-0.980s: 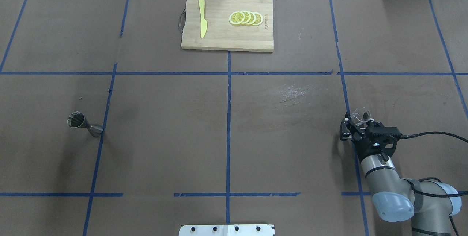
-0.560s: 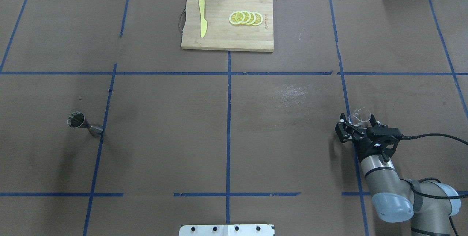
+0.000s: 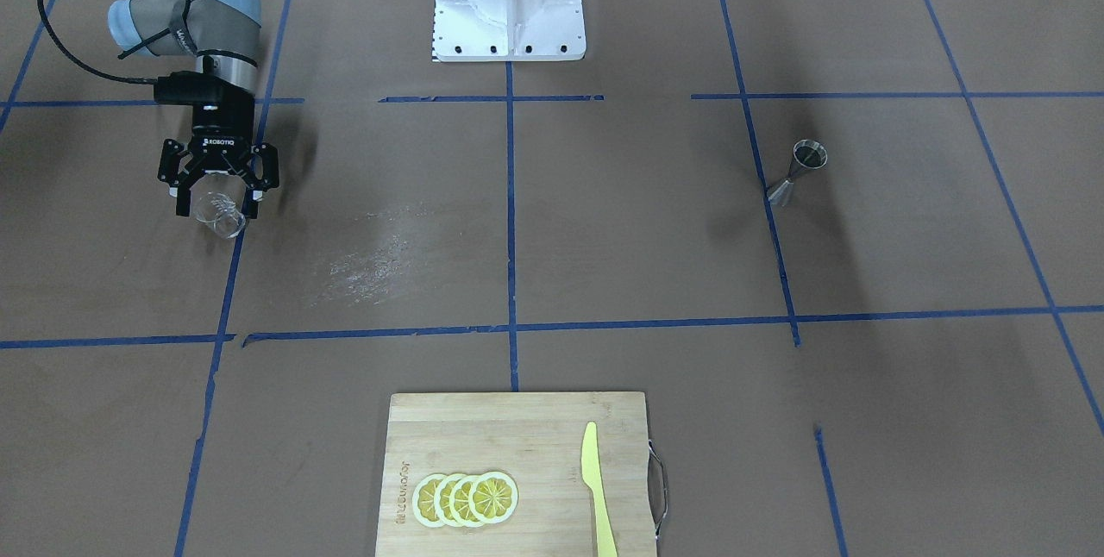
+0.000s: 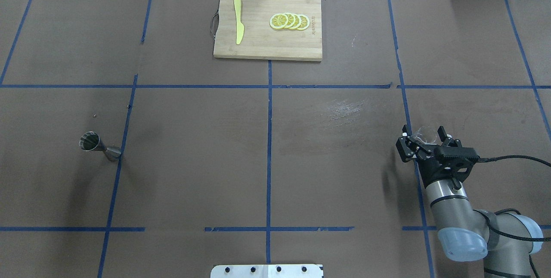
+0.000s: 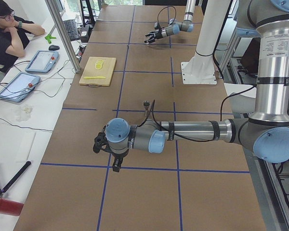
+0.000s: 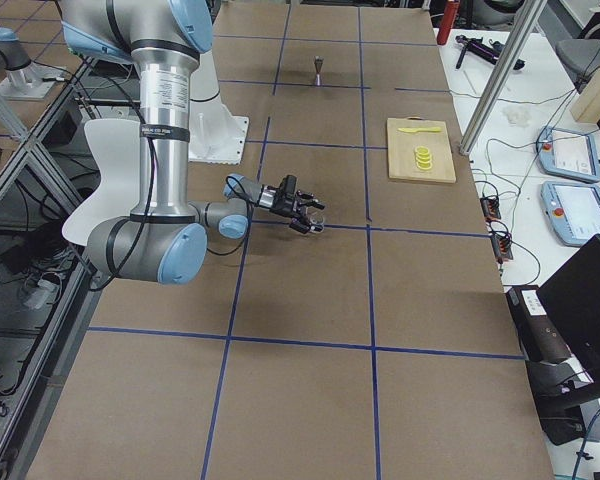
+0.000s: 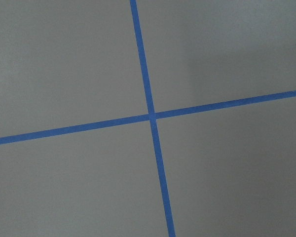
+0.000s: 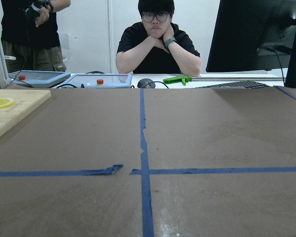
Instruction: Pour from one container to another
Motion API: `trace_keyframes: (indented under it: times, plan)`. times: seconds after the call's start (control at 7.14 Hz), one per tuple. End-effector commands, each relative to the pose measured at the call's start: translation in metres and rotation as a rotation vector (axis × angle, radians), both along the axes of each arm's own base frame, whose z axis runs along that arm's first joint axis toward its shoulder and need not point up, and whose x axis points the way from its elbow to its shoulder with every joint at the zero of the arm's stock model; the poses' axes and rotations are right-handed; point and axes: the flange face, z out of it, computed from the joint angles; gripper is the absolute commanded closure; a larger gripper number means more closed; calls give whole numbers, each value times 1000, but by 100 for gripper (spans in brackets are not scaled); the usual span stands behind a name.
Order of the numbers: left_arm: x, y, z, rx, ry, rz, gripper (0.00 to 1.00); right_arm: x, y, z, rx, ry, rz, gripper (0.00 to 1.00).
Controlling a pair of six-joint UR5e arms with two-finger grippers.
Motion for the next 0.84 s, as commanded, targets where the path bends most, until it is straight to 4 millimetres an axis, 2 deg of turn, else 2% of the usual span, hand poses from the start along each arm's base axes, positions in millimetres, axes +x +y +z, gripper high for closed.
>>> trace_keyframes:
  times: [0.0, 0.28, 0.42, 0.7]
  plan:
    - [0, 0, 0, 8, 2, 0, 0, 7, 0, -24, 23, -3, -2, 0]
    - [0, 0, -1, 10, 2, 0, 0, 28, -15, -64, 10, -4, -55, 0]
    - [0, 0, 0, 8, 2, 0, 0, 50, -40, -73, -16, 43, -90, 0]
    - [0, 1, 0, 8, 3, 1, 0, 110, -107, -71, -147, 82, -202, 0]
